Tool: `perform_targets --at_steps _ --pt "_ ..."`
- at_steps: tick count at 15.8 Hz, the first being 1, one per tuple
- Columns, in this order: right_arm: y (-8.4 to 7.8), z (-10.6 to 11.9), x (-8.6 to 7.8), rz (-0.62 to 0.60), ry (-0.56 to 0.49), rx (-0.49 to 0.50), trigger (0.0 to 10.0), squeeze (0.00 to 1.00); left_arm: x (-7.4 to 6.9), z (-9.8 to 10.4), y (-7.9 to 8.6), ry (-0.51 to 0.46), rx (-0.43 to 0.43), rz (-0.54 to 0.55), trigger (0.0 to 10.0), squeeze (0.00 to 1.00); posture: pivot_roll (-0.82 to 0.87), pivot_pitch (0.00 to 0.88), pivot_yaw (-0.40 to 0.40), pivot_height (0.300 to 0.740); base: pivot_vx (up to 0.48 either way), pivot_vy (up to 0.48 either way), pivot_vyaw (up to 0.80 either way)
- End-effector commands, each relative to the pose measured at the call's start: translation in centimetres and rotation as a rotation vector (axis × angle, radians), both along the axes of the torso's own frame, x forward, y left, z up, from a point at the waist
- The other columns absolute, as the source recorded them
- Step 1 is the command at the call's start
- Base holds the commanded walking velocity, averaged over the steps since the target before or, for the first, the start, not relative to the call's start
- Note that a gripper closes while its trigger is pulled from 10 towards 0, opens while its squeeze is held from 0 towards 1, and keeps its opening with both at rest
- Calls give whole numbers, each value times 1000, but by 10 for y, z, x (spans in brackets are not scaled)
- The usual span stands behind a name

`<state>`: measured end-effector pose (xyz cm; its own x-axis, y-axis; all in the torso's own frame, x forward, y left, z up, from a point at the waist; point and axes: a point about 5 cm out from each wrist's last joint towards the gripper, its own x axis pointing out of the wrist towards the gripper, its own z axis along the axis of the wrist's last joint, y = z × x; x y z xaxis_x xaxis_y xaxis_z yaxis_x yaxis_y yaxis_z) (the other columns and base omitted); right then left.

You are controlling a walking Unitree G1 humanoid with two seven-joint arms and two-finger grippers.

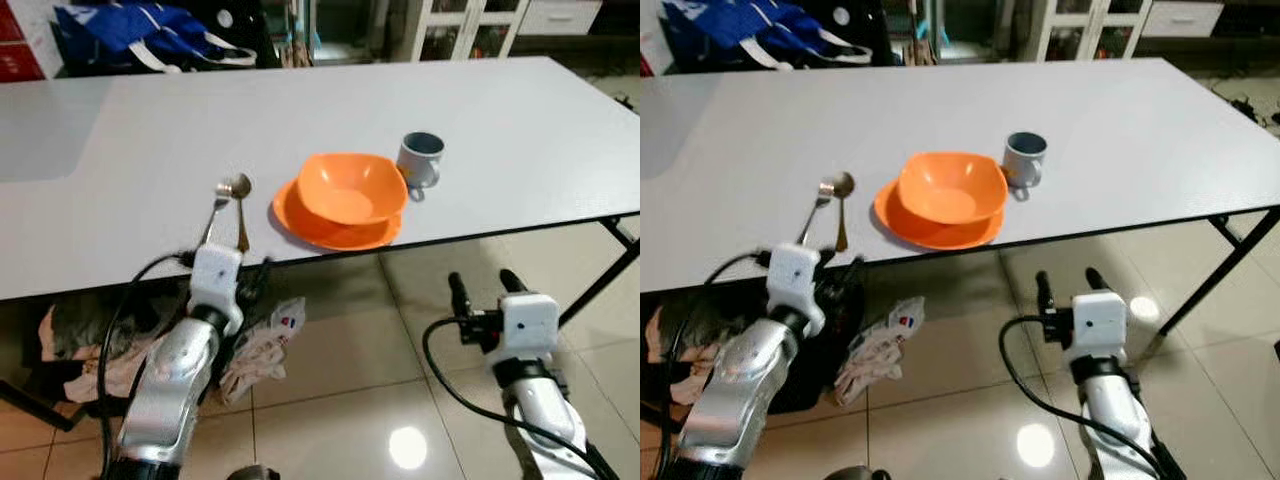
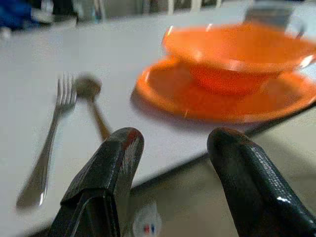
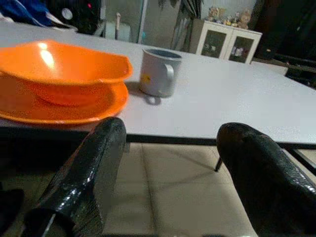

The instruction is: Setting the table

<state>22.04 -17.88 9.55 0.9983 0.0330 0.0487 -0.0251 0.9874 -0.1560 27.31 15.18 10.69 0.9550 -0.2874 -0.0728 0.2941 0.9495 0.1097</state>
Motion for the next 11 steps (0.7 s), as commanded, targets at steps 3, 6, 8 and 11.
perform_targets --at_steps 3,6,8,11 --pt "-1 -3 7 -6 18 24 10000 0 1 6 -1 -30 11 -9 10000 0 11 0 10 740 0 0 0" --pt "-4 -3 25 -21 26 38 10000 0 10 11 -5 -46 8 -2 10000 0 15 0 10 740 0 0 715" --pt "-3 -4 31 -20 36 38 10000 0 13 10 -6 -46 21 5 10000 0 15 0 8 740 0 0 722" --pt "-2 -6 36 1 49 17 10000 0 17 12 -11 -51 18 15 10000 0 12 0 5 740 0 0 404"
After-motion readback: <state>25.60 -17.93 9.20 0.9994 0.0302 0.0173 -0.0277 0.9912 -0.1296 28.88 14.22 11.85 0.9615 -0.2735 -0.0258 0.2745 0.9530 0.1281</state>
